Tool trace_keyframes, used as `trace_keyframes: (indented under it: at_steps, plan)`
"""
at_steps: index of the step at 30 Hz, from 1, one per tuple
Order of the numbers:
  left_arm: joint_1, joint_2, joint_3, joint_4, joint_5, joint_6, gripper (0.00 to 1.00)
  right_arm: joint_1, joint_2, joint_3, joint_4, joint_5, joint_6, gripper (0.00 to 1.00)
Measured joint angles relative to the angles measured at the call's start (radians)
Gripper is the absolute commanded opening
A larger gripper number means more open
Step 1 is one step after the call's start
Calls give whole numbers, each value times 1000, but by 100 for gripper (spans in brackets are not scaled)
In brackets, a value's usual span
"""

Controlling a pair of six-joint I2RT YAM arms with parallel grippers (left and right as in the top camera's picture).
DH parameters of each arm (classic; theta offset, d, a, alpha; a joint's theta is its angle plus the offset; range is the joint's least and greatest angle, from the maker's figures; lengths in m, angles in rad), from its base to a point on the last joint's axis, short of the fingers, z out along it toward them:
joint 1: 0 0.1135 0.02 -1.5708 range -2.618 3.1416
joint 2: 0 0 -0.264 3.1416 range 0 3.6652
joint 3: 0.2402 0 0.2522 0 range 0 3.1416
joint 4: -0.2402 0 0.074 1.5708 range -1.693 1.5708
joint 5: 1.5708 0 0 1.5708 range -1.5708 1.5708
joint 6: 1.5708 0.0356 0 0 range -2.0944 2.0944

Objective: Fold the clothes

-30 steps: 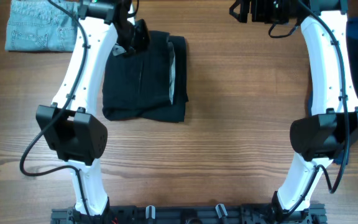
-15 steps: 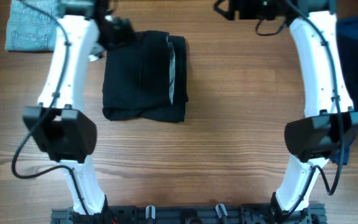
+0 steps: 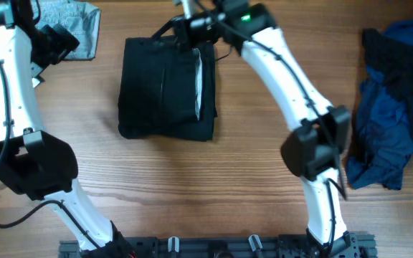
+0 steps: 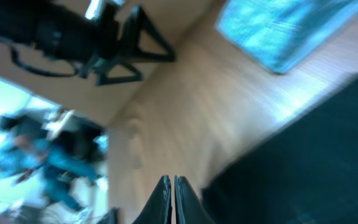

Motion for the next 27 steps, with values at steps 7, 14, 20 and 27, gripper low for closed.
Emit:
trace_keyframes:
  at_steps: [7,14,20,27]
  plan:
    - [22,0,0,0,0,0,100,31,195,-3,510,-232,324,21]
    - [22,0,0,0,0,0,100,32,364,-3,617,-320,583,29]
    - [22,0,0,0,0,0,100,-13,449,-11,531,-302,652,41]
    - [22,0,0,0,0,0,100,-102,446,-1,157,-154,511,52]
